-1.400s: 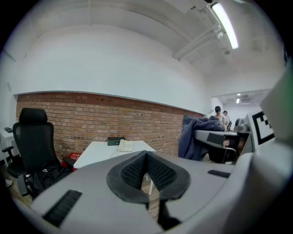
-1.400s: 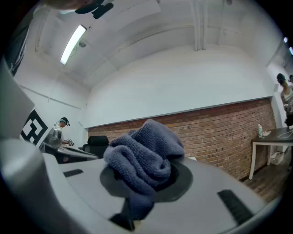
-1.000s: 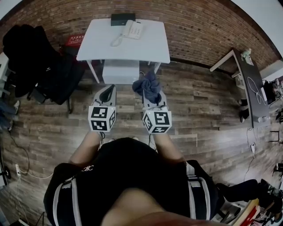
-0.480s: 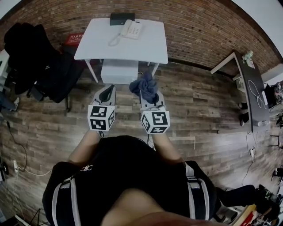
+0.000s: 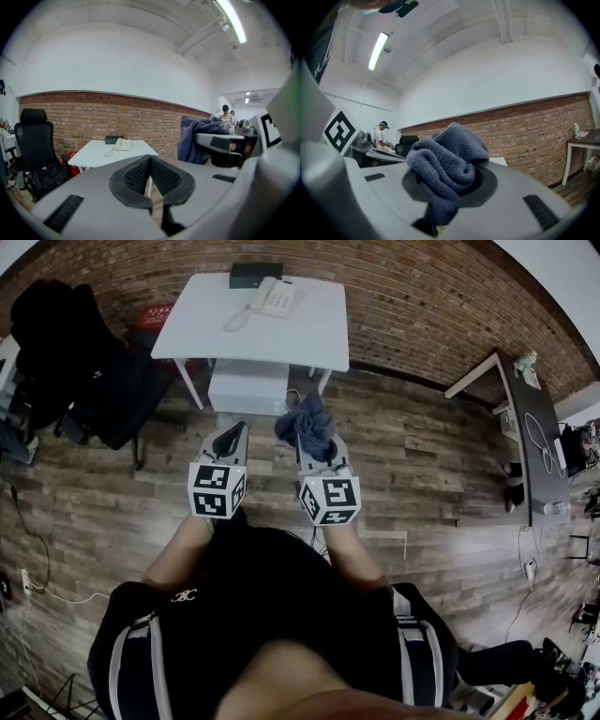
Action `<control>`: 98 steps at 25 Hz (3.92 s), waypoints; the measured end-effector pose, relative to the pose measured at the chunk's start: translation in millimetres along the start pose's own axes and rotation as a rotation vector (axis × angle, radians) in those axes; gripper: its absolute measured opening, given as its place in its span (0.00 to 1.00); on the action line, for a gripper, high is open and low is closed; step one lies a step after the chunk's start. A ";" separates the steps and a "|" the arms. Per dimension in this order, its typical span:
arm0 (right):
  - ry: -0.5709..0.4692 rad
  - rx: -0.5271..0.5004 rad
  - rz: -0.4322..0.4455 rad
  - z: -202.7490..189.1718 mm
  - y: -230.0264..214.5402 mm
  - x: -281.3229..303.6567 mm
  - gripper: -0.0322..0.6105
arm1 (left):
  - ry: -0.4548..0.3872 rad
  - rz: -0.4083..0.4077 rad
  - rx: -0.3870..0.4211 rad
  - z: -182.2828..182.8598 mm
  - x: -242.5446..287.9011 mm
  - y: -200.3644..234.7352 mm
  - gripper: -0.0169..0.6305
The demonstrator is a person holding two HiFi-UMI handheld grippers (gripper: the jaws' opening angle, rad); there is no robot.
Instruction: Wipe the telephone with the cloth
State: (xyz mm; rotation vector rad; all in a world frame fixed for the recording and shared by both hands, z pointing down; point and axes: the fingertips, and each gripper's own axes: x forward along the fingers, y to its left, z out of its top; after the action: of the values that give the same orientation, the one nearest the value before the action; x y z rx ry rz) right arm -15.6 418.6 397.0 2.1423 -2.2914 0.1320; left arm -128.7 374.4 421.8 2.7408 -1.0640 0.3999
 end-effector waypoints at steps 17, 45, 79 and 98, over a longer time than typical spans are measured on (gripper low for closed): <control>0.028 -0.028 0.015 -7.0 -15.1 64.8 0.14 | -0.015 -0.002 -0.049 1.7 53.9 38.5 0.02; 0.077 -0.029 -0.106 12.1 -83.1 373.3 0.14 | 0.025 -0.118 -0.021 93.4 297.1 254.5 0.02; 0.139 0.018 -0.049 -0.5 -223.6 550.6 0.14 | 0.130 -0.082 -0.029 124.5 481.3 296.4 0.02; 0.203 0.065 0.098 -31.9 -310.3 628.8 0.14 | 0.214 0.101 -0.077 126.8 540.3 294.1 0.02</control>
State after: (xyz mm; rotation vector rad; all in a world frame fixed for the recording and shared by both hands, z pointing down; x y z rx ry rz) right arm 248.5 -225.9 484.4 1.9418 -2.3033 0.4100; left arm 77.4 -215.3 487.6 2.5167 -1.1373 0.6370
